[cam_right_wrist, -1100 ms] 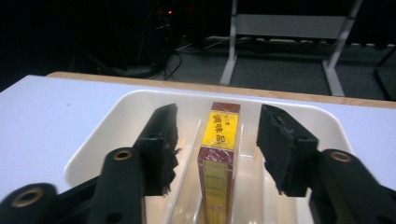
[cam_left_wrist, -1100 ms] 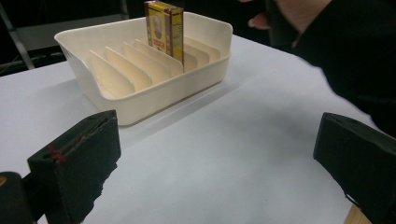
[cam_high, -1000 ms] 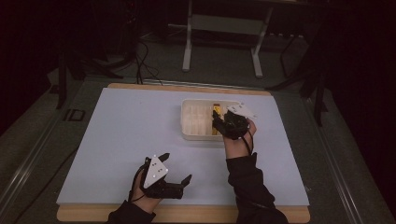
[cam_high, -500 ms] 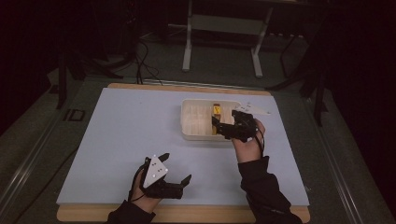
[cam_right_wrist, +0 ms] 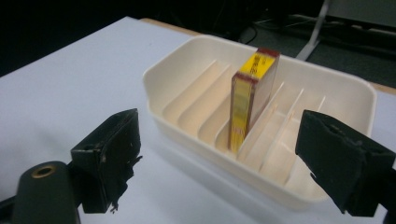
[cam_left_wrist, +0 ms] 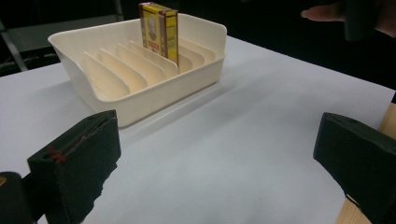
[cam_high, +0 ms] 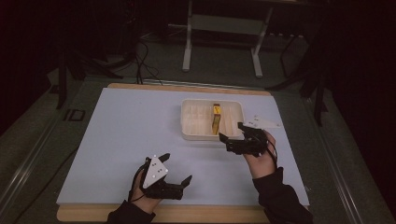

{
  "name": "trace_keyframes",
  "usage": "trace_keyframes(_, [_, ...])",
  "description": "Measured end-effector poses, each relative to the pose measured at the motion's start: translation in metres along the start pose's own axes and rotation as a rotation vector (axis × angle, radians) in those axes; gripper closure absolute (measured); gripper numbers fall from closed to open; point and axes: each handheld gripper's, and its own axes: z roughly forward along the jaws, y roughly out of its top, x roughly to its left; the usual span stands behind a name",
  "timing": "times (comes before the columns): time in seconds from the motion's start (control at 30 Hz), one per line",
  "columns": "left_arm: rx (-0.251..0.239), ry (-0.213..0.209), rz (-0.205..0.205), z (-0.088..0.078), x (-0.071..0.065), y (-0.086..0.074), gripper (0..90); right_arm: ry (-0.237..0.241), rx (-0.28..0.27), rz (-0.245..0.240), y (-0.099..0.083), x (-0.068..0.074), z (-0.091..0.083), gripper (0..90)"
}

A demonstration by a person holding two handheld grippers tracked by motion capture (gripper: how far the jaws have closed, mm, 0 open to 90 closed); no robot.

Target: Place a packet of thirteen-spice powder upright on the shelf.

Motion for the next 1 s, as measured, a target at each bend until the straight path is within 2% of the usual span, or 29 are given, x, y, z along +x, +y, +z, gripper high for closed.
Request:
trace_keyframes(0.27, [0.007, -0.004, 0.005, 0.001, -0.001, 0.0, 1.4, 0.039, 0.012, -0.003, -0.014, 0.001, -0.015, 13.9])
trace_keyframes(0.3, [0.005, -0.004, 0.002, 0.001, -0.001, -0.001, 1.4, 0.068, 0.015, -0.018, -0.019, 0.004, -0.019, 13.9])
trace_keyframes(0.37, [0.007, -0.003, 0.003, 0.001, -0.001, 0.0, 1.3, 0.076, 0.016, -0.023, -0.02, 0.005, -0.02, 13.9])
trace_keyframes(0.4, [0.003, -0.004, 0.0, 0.001, 0.0, -0.001, 1.3, 0.099, 0.009, -0.047, -0.024, 0.009, -0.024, 13.9])
trace_keyframes(0.57, [0.006, -0.008, 0.005, 0.001, -0.001, 0.0, 1.4, 0.112, 0.017, -0.079, -0.034, 0.015, -0.03, 13.8])
trace_keyframes(0.83, [0.003, -0.01, -0.002, 0.0, -0.001, 0.0, 1.3, 0.135, 0.024, -0.072, -0.05, 0.019, -0.037, 13.8])
trace_keyframes(0.87, [0.003, -0.011, 0.0, 0.0, -0.001, 0.0, 1.3, 0.142, 0.026, -0.075, -0.056, 0.019, -0.041, 13.8])
trace_keyframes(1.0, [0.003, -0.011, 0.004, 0.0, -0.001, 0.0, 1.3, 0.15, 0.022, -0.065, -0.063, 0.019, -0.048, 13.8])
